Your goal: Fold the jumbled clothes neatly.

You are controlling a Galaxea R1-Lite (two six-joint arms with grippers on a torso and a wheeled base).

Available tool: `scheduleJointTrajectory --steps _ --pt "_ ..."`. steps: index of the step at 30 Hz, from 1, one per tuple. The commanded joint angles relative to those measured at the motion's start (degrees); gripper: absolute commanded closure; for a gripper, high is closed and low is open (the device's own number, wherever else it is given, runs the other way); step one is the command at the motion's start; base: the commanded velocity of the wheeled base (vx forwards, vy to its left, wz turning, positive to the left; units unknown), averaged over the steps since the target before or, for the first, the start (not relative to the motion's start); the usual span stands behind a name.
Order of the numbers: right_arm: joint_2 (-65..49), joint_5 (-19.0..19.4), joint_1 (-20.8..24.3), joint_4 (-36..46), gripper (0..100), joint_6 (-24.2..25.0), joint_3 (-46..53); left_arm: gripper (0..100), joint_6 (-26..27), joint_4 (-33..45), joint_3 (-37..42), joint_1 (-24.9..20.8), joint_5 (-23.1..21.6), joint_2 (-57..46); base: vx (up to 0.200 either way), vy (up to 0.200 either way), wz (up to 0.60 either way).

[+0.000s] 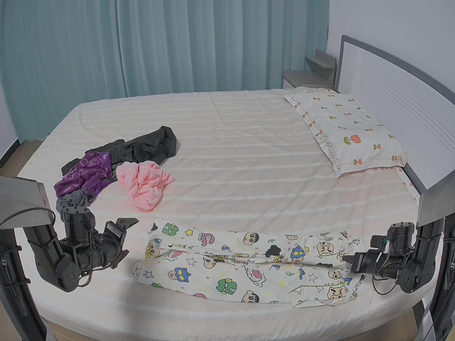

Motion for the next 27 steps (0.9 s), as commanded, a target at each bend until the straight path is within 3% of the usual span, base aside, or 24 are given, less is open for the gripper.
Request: scheduleJointTrajectory --steps 1,11,14,18,25,27 --pt "0.6 0.0 0.0 -0.8 0 -0.2 0.8 0 0.0 0.0 0.1 0.0 0.0 0.1 0.000 0.000 0.00" --pt "-4.4 -0.5 -1.5 -6.2 0 -0.4 1.7 0 -0.1 0.0 0.1 0.0 0.0 0.1 0.000 0.000 0.00" --pt "-7.3 -0.4 -0.3 -6.2 0 -0.4 1.5 0 -0.2 0.0 0.2 0.0 -0.1 -0.1 0.000 0.000 0.00" --pt "-7.5 -0.7 4.7 -6.1 0 -0.4 -3.4 0 -0.1 0.0 0.7 0.0 -0.1 -0.2 0.000 0.000 0.00" --pt "-5.3 -4.1 12.4 12.6 0 -0.1 -19.3 0 0.0 0.0 0.8 0.0 -0.1 0.0 0.000 0.000 0.00" --pt "-2.3 -5.6 14.3 14.1 0 -0.3 -22.0 0 0.0 0.0 0.8 0.0 -0.3 0.1 0.000 0.000 0.00"
